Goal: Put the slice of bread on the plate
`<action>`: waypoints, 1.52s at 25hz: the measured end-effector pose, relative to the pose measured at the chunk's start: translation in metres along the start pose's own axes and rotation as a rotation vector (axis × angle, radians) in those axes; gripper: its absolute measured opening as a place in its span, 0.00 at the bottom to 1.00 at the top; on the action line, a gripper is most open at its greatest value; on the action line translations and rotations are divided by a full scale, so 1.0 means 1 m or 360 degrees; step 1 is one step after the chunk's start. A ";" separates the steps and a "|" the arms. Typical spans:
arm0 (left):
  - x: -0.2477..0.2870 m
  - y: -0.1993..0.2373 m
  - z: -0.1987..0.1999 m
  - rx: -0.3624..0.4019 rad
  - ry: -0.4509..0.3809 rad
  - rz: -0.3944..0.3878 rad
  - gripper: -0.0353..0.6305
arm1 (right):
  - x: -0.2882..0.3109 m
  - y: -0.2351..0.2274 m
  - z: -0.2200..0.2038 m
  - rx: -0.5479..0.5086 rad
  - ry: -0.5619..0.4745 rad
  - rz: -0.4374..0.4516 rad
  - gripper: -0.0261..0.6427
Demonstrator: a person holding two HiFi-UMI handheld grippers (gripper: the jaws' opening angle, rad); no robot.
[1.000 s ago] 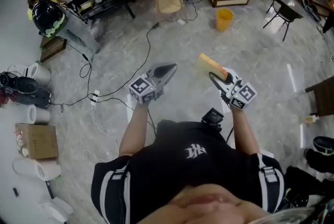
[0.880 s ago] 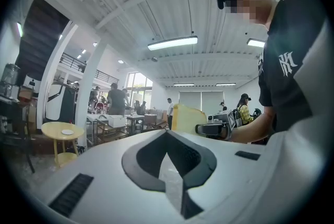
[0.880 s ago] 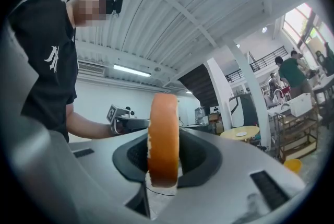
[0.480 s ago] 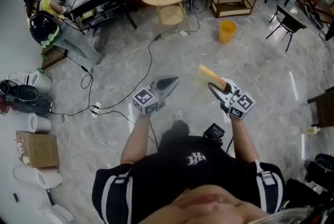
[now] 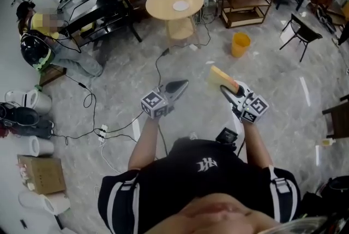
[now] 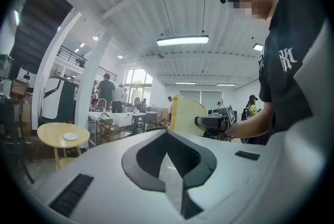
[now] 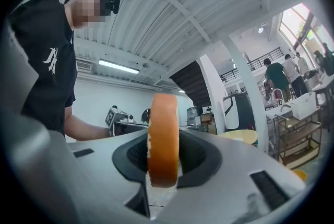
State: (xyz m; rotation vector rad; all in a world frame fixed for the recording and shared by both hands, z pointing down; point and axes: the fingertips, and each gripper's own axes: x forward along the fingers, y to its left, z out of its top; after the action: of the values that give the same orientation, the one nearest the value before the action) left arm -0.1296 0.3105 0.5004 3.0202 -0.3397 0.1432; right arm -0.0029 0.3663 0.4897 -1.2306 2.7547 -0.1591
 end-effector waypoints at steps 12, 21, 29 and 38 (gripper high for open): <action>0.025 0.121 0.001 -0.0025 0.0007 0.0019 0.08 | 0.087 -0.089 0.001 0.0003 0.0021 -0.0030 0.18; 0.080 0.216 0.021 -0.0064 -0.0004 0.0140 0.08 | 0.150 -0.194 0.008 0.0025 0.0002 0.0094 0.18; 0.155 0.287 0.050 -0.0068 -0.0020 0.0210 0.08 | 0.179 -0.299 0.029 0.0017 -0.0014 0.0155 0.18; 0.200 0.341 0.047 -0.0090 0.0024 0.0244 0.08 | 0.206 -0.380 0.028 0.0041 -0.0006 0.0149 0.18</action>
State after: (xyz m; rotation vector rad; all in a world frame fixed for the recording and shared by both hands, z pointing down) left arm -0.0082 -0.0685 0.5048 2.9340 -0.5645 0.1652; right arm 0.1438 -0.0412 0.5028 -1.0919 2.7907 -0.1827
